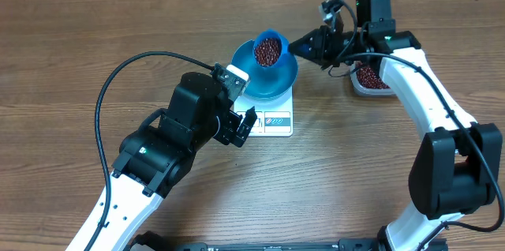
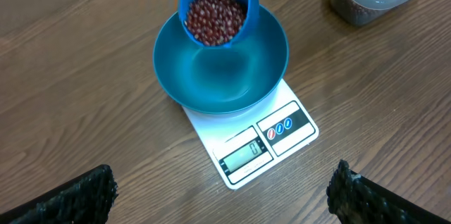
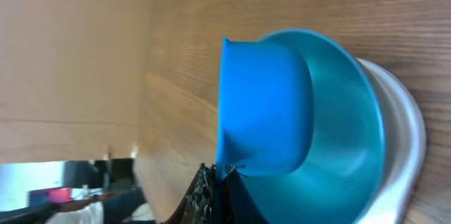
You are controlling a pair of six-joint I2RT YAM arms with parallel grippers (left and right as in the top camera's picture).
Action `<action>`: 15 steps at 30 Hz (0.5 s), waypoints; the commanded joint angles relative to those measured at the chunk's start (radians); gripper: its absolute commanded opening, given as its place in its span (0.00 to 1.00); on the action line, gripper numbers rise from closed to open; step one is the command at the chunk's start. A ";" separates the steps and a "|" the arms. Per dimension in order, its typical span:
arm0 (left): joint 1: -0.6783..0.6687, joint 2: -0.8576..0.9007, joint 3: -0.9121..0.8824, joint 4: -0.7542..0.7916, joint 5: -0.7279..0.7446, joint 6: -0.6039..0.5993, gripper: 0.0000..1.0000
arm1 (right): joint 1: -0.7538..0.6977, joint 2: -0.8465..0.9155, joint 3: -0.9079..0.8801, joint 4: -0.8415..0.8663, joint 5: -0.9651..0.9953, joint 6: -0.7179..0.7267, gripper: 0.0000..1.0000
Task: Scoop item into bowl and weigh 150g on scale
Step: 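Carry the filled scoop left over the teal bowl with the right gripper, then tilt the blue scoop to pour beans into the teal bowl, right gripper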
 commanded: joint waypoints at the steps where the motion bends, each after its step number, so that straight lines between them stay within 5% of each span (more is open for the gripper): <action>1: 0.005 -0.001 0.000 0.000 -0.006 -0.016 1.00 | 0.027 -0.061 0.001 0.004 0.043 -0.043 0.04; 15: 0.005 -0.001 0.000 0.000 -0.006 -0.016 1.00 | 0.145 -0.153 0.032 -0.123 0.388 -0.148 0.04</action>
